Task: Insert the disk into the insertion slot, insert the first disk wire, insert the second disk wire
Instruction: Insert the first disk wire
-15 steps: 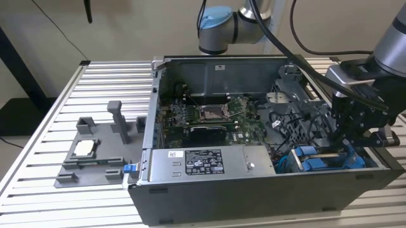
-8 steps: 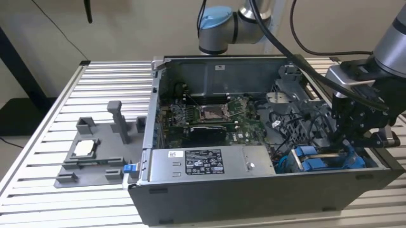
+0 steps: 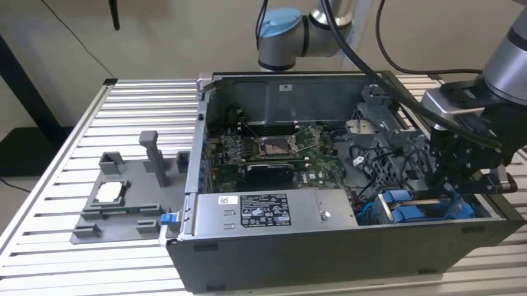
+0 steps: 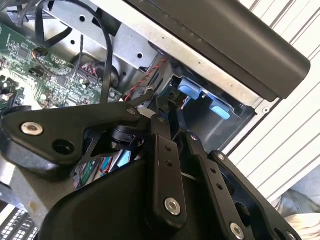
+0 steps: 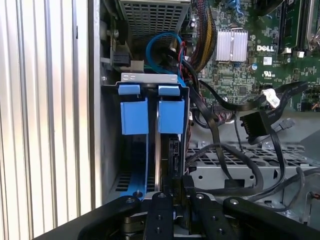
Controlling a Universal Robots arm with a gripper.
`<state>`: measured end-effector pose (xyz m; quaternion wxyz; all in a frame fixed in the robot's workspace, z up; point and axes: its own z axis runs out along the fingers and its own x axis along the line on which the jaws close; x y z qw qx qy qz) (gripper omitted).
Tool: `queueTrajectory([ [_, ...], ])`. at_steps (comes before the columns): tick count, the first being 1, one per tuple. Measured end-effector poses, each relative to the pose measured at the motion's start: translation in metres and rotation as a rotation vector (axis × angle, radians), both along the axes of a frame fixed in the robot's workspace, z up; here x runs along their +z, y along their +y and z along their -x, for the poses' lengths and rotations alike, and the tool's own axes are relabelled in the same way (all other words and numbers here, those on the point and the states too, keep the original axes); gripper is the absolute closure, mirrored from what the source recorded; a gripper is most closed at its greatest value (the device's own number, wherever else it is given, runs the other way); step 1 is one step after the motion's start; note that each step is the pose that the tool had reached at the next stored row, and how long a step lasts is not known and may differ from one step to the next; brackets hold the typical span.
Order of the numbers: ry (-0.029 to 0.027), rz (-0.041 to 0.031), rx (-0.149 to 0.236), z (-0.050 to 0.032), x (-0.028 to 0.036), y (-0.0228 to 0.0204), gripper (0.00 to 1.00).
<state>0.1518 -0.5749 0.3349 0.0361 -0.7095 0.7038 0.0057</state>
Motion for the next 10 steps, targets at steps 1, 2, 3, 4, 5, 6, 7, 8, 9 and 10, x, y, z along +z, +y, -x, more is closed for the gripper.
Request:
queueTrajectory([
  [1, -0.0004, 0.0013, 0.0, 0.0, -0.0008, 0.0, 0.81],
  [2, -0.0004, 0.0017, 0.0, 0.0, -0.0012, 0.0, 0.81],
  [3, -0.0004, 0.0017, 0.0, 0.0, -0.0012, 0.0, 0.81],
  [4, -0.0004, 0.0017, 0.0, 0.0, -0.0013, 0.0, 0.81],
  [5, -0.0004, 0.0016, 0.0, 0.0, -0.0015, 0.0, 0.81],
  [6, -0.0004, 0.0015, 0.0, 0.0, -0.0016, 0.0, 0.81],
  [7, -0.0004, 0.0017, 0.0, 0.0, -0.0015, 0.0, 0.81],
  [8, -0.0004, 0.0016, 0.0, 0.0, -0.0017, 0.0, 0.81],
  [9, -0.0004, 0.0017, 0.0, 0.0, -0.0018, -0.0001, 0.79],
  [10, -0.0004, 0.0017, 0.0, 0.0, -0.0018, -0.0001, 0.79],
])
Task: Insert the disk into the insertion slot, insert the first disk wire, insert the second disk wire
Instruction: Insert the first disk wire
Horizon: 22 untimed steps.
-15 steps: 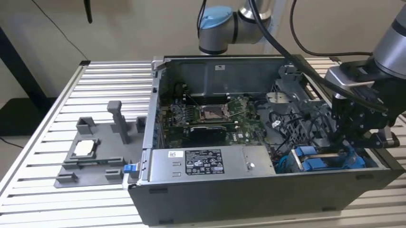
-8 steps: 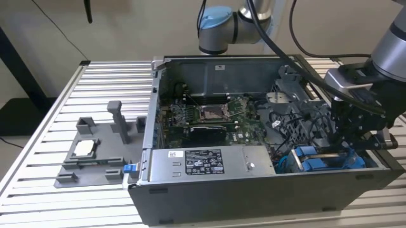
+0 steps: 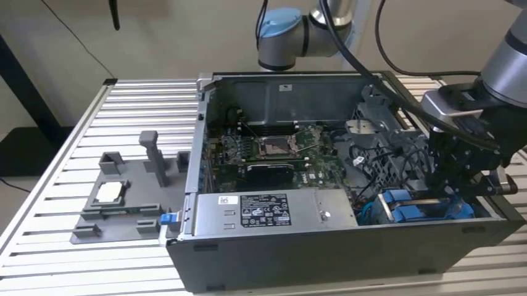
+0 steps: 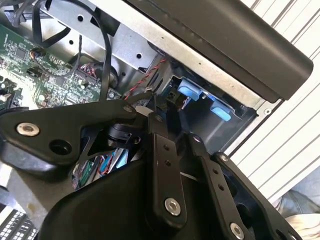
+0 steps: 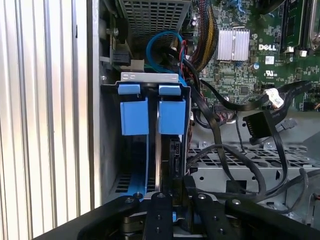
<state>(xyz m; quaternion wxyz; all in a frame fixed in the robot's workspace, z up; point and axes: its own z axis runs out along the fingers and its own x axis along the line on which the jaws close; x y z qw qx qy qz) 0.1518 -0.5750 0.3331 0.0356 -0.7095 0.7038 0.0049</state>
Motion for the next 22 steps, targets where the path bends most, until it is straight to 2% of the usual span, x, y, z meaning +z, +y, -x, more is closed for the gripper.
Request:
queueTrajectory([
  [1, 0.0, 0.0003, 0.0, 0.0, 0.0004, 0.0, 0.73],
  [11, 0.0, 0.0006, 0.0, -0.0001, 0.023, 0.0001, 0.73],
  [22, 0.0, 0.0004, -0.001, 0.0, 0.051, 0.0, 0.73],
])
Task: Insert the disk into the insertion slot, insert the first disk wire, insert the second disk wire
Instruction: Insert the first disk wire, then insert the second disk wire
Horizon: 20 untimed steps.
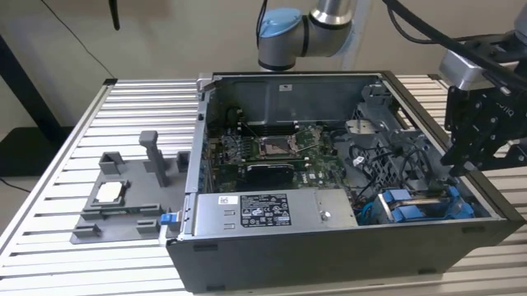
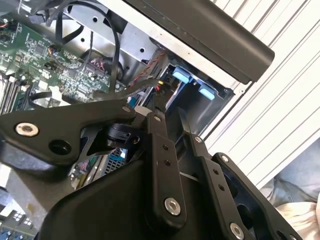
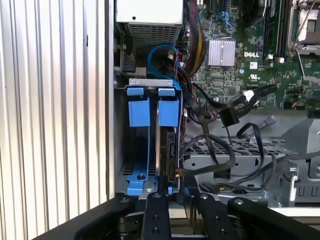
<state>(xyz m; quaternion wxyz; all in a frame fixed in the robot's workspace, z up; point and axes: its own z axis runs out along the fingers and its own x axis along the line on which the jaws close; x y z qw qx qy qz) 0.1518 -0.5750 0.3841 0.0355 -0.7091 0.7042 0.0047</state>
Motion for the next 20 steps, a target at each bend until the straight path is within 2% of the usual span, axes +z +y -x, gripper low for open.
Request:
queueTrajectory([
  [3, 0.0, 0.0002, 0.0, 0.0, 0.0066, 0.0, 0.73],
  [12, -0.0001, -0.0012, 0.0, 0.0007, 0.0076, 0.0003, 0.73],
  [20, -0.0042, -0.0026, -0.001, 0.0202, 0.0084, 0.0035, 0.73],
])
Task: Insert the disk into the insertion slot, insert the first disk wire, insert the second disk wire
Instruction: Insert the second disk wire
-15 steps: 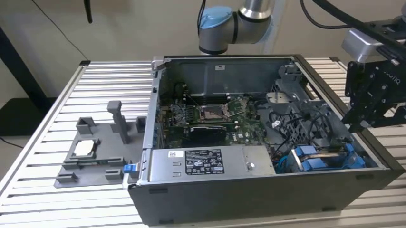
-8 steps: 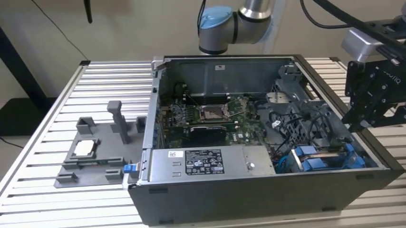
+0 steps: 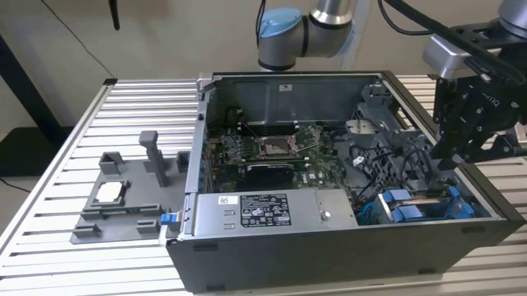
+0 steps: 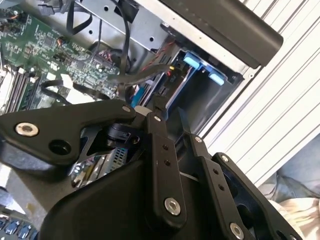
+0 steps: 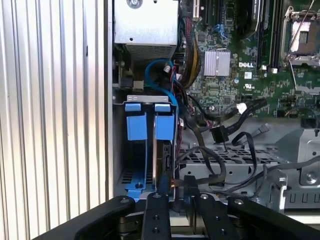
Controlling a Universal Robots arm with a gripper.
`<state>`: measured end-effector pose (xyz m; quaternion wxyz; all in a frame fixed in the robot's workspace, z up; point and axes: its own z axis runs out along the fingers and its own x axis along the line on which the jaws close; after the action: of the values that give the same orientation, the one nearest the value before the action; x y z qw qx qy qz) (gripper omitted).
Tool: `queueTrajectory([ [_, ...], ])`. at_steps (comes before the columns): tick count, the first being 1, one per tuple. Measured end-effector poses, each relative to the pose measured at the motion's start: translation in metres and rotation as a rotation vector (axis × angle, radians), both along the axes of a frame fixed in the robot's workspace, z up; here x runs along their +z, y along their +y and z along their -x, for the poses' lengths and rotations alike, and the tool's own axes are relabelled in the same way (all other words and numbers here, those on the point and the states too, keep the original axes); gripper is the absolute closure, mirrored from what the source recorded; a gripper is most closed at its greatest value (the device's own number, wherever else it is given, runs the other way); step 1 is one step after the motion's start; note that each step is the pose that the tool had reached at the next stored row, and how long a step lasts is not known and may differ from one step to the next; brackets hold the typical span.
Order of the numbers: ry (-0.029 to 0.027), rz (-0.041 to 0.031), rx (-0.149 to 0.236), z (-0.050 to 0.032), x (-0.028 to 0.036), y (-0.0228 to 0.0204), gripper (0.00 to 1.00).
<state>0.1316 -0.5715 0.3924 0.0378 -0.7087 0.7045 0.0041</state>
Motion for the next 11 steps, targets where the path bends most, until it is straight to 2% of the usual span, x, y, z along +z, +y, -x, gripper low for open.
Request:
queueTrajectory([
  [11, -0.0088, -0.0013, 0.0, 0.0222, 0.0016, 0.0069, 0.73],
])
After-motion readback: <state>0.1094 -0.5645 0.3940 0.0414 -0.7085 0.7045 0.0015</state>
